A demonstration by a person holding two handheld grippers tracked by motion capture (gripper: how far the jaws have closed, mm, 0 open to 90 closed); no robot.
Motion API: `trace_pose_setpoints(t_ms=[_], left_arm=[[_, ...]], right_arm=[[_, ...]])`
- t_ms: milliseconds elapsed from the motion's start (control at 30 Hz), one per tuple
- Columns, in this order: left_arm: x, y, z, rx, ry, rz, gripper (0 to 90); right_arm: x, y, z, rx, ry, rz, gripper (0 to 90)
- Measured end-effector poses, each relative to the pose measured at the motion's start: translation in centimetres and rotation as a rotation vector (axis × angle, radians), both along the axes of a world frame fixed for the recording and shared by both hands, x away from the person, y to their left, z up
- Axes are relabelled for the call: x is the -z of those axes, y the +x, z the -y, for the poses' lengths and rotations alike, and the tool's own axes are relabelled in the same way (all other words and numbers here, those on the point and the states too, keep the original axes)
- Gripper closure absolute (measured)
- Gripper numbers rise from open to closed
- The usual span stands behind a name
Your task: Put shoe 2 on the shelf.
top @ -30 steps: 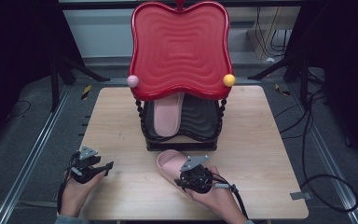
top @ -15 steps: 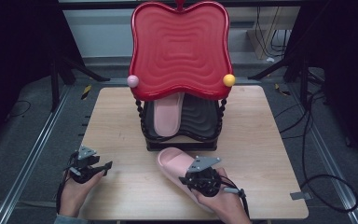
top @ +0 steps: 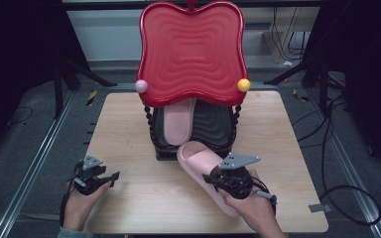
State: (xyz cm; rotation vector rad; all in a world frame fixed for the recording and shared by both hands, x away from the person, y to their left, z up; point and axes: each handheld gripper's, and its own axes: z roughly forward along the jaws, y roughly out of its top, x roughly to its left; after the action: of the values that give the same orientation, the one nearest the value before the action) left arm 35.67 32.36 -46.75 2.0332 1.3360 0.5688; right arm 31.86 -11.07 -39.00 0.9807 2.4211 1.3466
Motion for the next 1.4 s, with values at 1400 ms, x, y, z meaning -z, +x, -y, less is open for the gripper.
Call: trace_pose_setpoints(t_ms=[1400], left_arm=[[0.2, 0.1, 0.0, 0.006, -0.010, -0.007, 40.2]], right_arm=[[-1.8, 5.1, -3.9, 0.456, 0.022, 0.203, 84.9]])
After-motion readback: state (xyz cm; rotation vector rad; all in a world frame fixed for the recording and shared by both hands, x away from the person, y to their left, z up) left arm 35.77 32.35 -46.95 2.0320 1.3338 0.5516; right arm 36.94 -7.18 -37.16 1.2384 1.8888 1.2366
